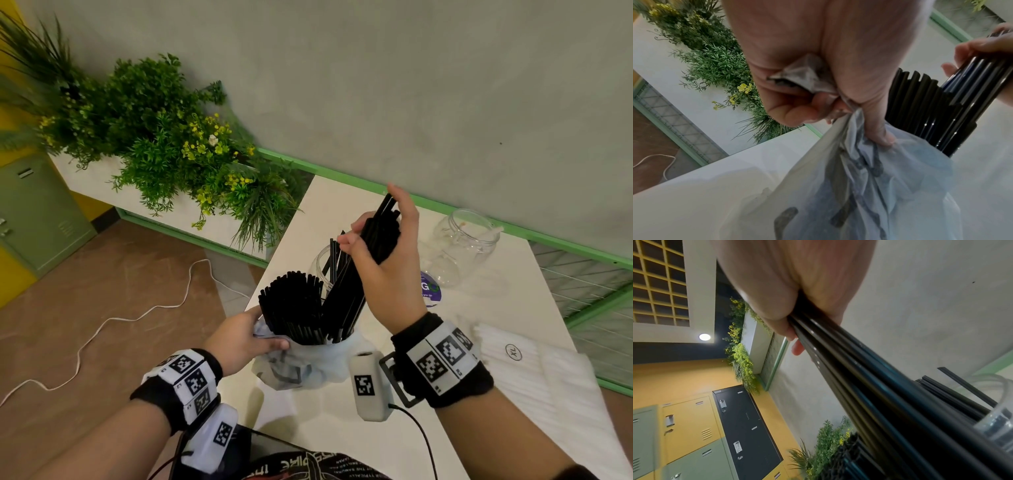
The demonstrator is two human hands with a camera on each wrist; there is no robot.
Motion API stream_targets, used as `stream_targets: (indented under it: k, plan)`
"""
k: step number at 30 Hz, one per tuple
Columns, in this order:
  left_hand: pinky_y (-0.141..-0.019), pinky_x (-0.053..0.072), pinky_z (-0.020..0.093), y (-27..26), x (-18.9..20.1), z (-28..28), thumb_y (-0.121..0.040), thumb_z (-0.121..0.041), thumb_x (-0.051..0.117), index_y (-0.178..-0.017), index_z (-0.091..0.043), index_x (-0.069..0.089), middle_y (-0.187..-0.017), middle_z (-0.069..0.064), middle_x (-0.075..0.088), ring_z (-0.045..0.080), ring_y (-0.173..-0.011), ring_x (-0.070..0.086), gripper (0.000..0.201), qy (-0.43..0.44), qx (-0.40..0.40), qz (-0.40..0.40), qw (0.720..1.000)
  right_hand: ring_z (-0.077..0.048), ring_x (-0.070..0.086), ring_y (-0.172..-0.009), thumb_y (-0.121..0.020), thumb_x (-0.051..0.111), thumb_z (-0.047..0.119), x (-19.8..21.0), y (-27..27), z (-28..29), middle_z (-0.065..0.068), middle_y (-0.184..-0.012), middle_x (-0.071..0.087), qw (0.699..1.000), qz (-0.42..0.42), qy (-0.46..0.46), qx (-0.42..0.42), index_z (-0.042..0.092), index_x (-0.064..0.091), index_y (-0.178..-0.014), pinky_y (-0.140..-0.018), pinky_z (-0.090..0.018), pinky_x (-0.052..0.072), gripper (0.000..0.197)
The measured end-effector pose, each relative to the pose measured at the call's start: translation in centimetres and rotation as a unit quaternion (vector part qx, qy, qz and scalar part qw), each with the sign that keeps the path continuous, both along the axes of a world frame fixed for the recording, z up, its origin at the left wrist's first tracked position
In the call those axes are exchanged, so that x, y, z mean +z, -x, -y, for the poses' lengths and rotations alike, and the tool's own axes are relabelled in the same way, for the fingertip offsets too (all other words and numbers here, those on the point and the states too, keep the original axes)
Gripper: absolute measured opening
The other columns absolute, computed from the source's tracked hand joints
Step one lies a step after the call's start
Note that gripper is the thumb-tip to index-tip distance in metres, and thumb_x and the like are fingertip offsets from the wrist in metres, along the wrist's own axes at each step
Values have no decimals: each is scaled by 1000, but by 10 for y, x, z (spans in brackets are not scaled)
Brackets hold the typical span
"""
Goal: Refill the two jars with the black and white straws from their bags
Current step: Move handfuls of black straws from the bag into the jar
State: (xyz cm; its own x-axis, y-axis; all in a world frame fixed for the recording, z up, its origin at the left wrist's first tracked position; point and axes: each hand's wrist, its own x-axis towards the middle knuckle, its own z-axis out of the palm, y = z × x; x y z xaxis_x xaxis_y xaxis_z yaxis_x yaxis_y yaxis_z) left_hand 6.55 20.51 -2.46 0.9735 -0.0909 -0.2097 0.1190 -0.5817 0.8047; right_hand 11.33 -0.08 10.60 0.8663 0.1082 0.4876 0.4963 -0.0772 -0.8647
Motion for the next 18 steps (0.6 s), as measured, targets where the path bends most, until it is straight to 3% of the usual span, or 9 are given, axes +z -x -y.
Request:
stream_targets:
  k: [3,7,12,15,18]
  plan:
    - [-89,48,31,0,0,0,-70,-45,79,-115,-39,50,-110,-12,66,10,-104,61,53,9,2,-8,1000,-29,65,-89,-87,56,3,1,-4,-1,7,-90,59,1000,-24,0,5,35,37,-133,-88,-59,48,59]
    - [-89,49,30,-1,0,-1,-47,-76,67,-112,-46,47,-109,-15,67,6,-102,61,75,13,1,-11,1000,-27,66,-89,-89,53,-8,16,-2,0,-4,-93,57,1000,-6,-17,7,22,38,-131,-89,-56,50,54]
    - [-91,49,32,-1,2,-2,-56,-64,72,-103,-52,46,-110,-12,67,8,-102,62,54,5,3,-16,1000,-25,66,-86,-88,48,-16,29,-7,6,-12,-95,54,999,-4,-34,10,19,38,-125,-84,-52,54,52]
    - [-89,49,31,-2,2,0,-70,-43,79,-116,-36,53,-110,-9,67,12,-104,61,53,-14,5,-15,1000,-24,66,-86,-89,48,-15,24,-12,5,-9,-94,55,999,-34,-5,12,21,39,-123,-83,-51,54,50]
    - [-88,48,29,-3,1,1,-73,-39,79,-124,-26,54,-111,-7,66,13,-104,60,59,-24,3,-3,1000,-23,66,-85,-90,48,-14,21,-13,5,-8,-94,55,999,-47,2,4,24,40,-121,-84,-52,54,50]
